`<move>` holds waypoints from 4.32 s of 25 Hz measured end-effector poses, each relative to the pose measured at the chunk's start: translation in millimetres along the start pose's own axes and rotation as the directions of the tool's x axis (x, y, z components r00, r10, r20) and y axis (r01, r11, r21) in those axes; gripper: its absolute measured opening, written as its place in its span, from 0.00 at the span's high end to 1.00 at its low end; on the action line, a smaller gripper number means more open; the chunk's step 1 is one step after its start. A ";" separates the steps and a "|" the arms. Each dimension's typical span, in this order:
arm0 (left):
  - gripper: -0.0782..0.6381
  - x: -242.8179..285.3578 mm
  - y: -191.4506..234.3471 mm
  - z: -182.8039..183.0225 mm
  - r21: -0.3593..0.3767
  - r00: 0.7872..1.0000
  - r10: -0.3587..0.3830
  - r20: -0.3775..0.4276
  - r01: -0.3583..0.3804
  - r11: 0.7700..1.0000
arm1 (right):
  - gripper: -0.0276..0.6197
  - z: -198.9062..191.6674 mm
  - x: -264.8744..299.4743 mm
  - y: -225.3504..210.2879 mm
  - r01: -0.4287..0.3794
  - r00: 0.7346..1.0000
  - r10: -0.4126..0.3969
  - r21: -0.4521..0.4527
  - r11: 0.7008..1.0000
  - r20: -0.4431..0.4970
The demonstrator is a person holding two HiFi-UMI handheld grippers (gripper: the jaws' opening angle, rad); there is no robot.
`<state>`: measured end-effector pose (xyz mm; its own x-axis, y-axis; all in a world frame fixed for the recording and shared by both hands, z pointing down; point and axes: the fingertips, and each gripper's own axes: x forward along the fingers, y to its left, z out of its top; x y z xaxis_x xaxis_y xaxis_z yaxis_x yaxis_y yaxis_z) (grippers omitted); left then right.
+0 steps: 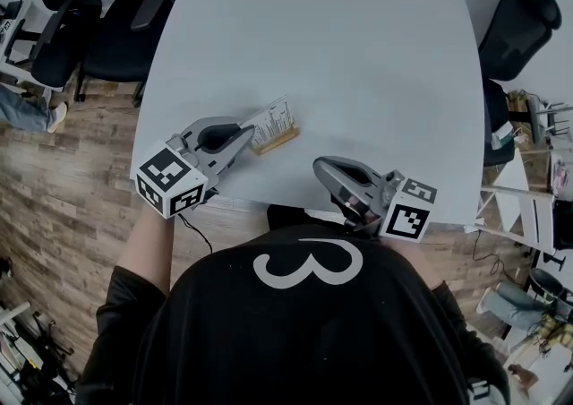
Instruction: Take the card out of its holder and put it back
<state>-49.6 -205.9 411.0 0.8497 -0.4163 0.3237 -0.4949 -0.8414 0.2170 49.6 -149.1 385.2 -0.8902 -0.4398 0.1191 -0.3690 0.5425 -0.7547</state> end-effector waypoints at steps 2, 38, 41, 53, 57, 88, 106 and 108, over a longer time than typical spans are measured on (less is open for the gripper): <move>0.86 -2.2 -0.8 4.1 0.004 1.000 0.011 0.008 -0.011 1.000 | 0.94 -1.4 -1.6 2.7 -0.003 1.000 0.003 -0.002 1.000 0.004; 0.86 -110.2 -114.7 37.1 -0.241 0.985 0.066 0.157 -0.027 0.970 | 0.94 -45.1 -32.1 91.1 -0.033 0.994 0.044 -0.111 0.993 0.097; 0.86 -117.3 -125.0 29.7 -0.242 0.986 0.077 0.150 -0.039 0.969 | 0.94 -49.7 -34.7 97.5 -0.029 0.994 0.042 -0.118 0.993 0.106; 0.86 -133.9 -148.4 15.3 -0.284 0.984 0.085 0.158 -0.038 0.958 | 0.94 -66.9 -37.8 120.6 -0.046 0.994 0.059 -0.143 0.989 0.092; 0.86 -136.7 -149.5 15.5 -0.286 0.983 0.091 0.160 -0.042 0.957 | 0.94 -67.2 -37.9 123.2 -0.048 0.994 0.062 -0.147 0.988 0.090; 0.86 -126.8 -138.9 14.5 -0.181 0.985 0.088 0.147 -0.060 0.982 | 0.94 -68.1 -39.1 107.5 -0.027 0.996 0.038 -0.135 0.990 0.080; 0.86 -64.9 -53.8 37.8 -0.134 0.994 0.087 0.060 -0.079 0.988 | 0.94 -5.1 -12.3 37.2 -0.004 0.998 0.008 -0.065 0.998 0.059; 0.86 -58.8 -46.5 38.5 -0.113 0.995 0.084 0.046 -0.079 0.990 | 0.94 0.1 -9.2 31.0 0.000 0.998 0.003 -0.061 0.998 0.060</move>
<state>-69.5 -155.6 346.4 0.8125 -0.5013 0.2977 -0.5776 -0.7617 0.2937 46.3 -128.3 360.7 -0.8737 -0.4802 0.0775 -0.3848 0.5850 -0.7140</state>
